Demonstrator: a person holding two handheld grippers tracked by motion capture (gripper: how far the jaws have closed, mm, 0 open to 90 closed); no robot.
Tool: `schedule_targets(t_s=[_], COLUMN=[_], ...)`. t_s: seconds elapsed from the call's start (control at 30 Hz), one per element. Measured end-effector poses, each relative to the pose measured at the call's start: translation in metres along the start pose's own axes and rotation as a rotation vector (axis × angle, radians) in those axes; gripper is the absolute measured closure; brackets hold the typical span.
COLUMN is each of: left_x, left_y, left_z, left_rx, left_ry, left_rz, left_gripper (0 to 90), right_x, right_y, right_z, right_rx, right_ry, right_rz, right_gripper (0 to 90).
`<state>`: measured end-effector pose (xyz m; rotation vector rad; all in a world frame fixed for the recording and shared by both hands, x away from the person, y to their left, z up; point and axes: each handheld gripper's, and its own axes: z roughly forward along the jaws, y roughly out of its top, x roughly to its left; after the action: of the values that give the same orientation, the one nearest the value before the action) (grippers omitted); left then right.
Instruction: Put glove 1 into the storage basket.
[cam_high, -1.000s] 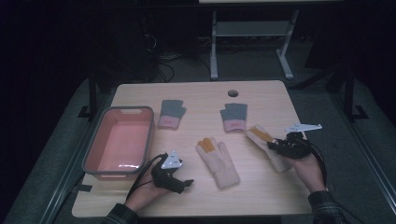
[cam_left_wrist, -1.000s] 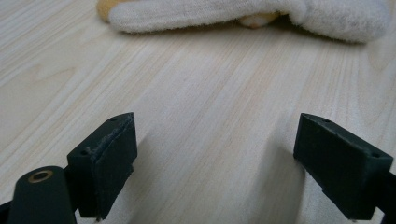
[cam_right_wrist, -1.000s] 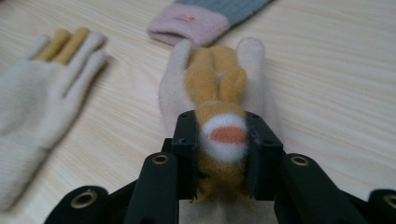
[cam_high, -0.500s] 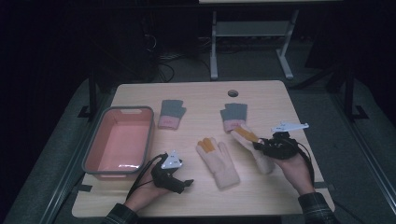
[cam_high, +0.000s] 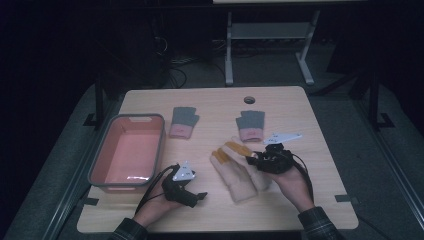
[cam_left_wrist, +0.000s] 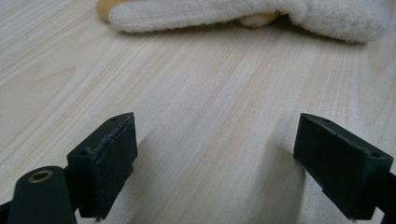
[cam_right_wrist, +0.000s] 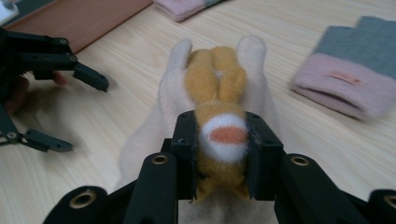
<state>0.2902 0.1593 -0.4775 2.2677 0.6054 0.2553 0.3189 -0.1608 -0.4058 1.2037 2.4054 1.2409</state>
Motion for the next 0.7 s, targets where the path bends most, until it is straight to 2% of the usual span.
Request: schedule_targets(t_s=[0.17, 0.37, 0.43, 0.5, 0.6, 0.7], left_x=[0.0, 0.001, 0.0, 0.0, 0.0, 0.0], left_y=[0.0, 0.0, 0.0, 0.0, 0.0, 0.0], left_z=[0.0, 0.0, 0.0, 0.0, 0.0, 0.0], left_rx=[0.004, 0.007, 0.0, 0.002, 0.001, 0.0], left_ry=[0.0, 0.002, -0.002, -0.001, -0.001, 0.0], left_rz=[0.005, 0.008, -0.003, 0.003, 0.001, 0.001], left_gripper=[12.7, 12.7, 12.6, 12.7, 12.7, 12.7], right_x=[0.013, 0.02, 0.02, 0.02, 0.019, 0.015], right_y=[0.006, 0.005, 0.002, 0.0, 0.0, 0.0], right_z=[0.012, 0.03, 0.037, 0.042, 0.042, 0.036], right_rx=[0.015, 0.051, 0.069, 0.086, 0.087, 0.063], right_ry=[-0.01, -0.011, -0.017, -0.008, -0.005, 0.011], right_rz=[-0.008, -0.007, -0.018, -0.01, -0.017, -0.023], right_gripper=[68.7, 66.3, 61.2, 55.2, 40.4, 38.2])
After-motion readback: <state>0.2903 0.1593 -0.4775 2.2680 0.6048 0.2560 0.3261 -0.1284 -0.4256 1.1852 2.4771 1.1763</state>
